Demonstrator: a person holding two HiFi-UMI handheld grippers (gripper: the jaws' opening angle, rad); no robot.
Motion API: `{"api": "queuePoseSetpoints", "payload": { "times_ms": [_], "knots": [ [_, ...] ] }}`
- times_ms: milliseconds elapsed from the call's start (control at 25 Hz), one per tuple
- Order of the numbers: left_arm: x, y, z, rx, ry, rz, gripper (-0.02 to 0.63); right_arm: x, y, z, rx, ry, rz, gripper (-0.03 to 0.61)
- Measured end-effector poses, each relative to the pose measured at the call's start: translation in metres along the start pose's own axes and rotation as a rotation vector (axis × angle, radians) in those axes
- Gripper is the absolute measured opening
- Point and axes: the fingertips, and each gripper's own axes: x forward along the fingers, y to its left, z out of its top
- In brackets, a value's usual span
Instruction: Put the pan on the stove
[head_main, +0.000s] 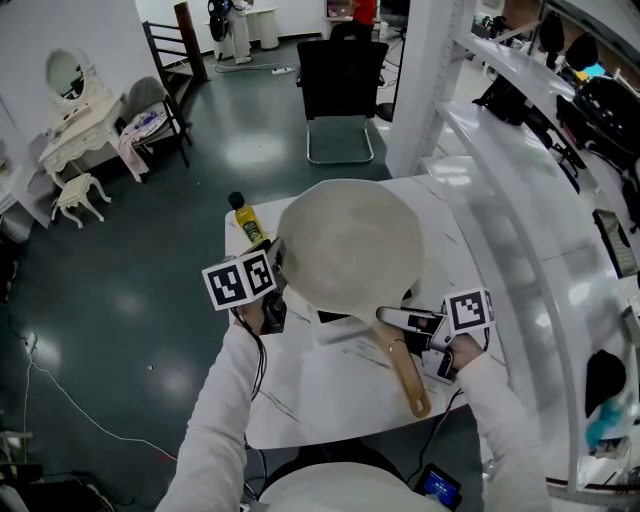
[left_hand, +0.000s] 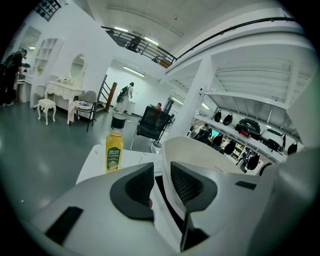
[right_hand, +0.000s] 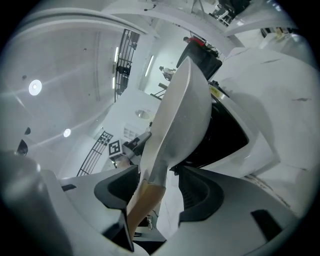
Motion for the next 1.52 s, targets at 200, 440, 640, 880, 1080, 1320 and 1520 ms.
{"api": "queuePoseSetpoints", "payload": {
  "times_ms": [200,440,640,880,1080,1320,1520],
  "knots": [
    [-0.017,-0.002,-0.001,-0.016,-0.020,-0.024,0.118,-0.020,-0.003,0.001,-0.055,-0.036,-0.111,0.261],
    [-0.040,-0.012,0.007,0.013,-0.064,-0.054,0.117,-0.047,-0.004,0.009,-0.114,-0.115,-0.237,0.261],
    [-0.065,-0.015,0.015,0.068,-0.110,-0.037,0.085,-0.078,0.003,0.016,-0.164,-0.215,-0.360,0.210],
    [-0.096,-0.032,0.019,0.144,-0.171,-0.049,0.049,-0.099,0.036,0.017,-0.261,-0.330,-0.385,0.141],
    [-0.126,-0.058,0.018,0.228,-0.220,-0.094,0.028,-0.117,0.066,0.005,-0.350,-0.407,-0.451,0.076],
    [-0.162,-0.085,0.008,0.322,-0.268,-0.154,0.017,-0.115,0.111,-0.024,-0.484,-0.452,-0.441,0.028],
    [-0.196,-0.101,0.001,0.366,-0.304,-0.201,0.017,-0.110,0.140,-0.052,-0.574,-0.485,-0.465,0.026]
  ]
}}
